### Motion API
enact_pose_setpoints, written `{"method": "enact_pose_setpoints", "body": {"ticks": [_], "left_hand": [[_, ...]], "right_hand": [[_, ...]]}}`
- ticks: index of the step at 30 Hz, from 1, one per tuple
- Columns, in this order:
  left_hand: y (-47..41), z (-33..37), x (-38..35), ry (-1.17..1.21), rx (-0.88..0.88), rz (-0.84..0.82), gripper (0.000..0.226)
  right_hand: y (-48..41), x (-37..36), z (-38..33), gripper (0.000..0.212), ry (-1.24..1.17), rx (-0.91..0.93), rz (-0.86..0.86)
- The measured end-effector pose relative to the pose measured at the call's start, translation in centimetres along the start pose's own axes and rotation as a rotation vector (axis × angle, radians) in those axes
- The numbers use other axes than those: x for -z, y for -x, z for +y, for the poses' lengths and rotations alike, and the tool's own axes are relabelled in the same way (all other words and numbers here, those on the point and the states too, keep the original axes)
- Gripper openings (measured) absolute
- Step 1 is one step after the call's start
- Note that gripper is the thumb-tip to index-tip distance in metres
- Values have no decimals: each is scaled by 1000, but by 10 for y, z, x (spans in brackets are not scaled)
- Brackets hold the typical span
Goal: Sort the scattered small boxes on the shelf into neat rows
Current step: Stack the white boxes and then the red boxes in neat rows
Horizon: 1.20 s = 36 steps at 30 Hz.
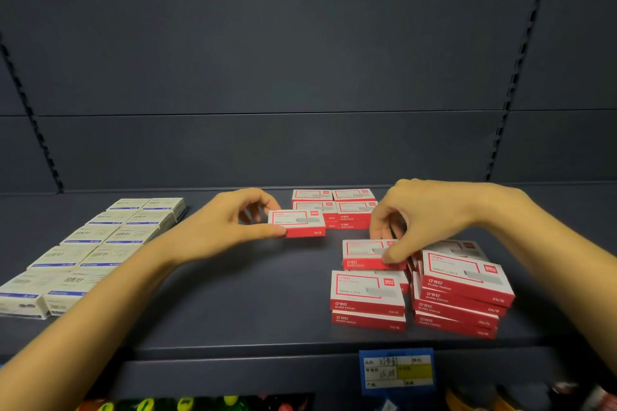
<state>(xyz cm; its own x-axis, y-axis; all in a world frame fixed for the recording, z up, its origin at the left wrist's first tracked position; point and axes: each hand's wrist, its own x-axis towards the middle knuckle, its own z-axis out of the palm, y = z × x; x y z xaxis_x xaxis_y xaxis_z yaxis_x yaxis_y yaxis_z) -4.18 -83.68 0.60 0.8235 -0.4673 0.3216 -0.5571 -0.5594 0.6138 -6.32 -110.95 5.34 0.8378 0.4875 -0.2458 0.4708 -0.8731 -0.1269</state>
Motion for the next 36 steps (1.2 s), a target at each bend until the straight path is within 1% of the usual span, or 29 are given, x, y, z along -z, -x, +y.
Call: {"method": "enact_pose_setpoints", "body": {"ticks": [3,6,11,14,18,21,29,31,32,34,36], "left_hand": [[-9,-10,-8,8,36,5,32],[-17,-19,-19,-22,63,-7,27],[-24,-27,-33,-24,61,-47,26],[-27,-30,-39,-45,59,4,28],[-28,-32,-43,-99,45,92,29],[-26,-33,-45,-140,36,116,30],[-24,-26,-50,-178,59,137,30],[-21,-18,-48,-228,22,155,33],[-18,-12,-46,-208,-10,165,36],[-10,5,-43,-70,-78,114,42],[1,21,-42,48,-116,-35,43]], "right_hand": [[-6,4,8,22,5,-25,104],[-16,3,16,31,20,-67,152],[-33,-4,25,37,58,-95,125],[-37,-6,28,40,71,-100,107],[-39,-7,29,45,159,-88,128],[-39,-8,29,45,220,-67,162],[-37,-11,24,45,254,-39,218],[-33,-9,23,42,236,-36,225],[-29,-8,23,40,218,-36,229],[-21,-4,23,34,142,-24,222],[-11,0,22,27,17,10,179]]}}
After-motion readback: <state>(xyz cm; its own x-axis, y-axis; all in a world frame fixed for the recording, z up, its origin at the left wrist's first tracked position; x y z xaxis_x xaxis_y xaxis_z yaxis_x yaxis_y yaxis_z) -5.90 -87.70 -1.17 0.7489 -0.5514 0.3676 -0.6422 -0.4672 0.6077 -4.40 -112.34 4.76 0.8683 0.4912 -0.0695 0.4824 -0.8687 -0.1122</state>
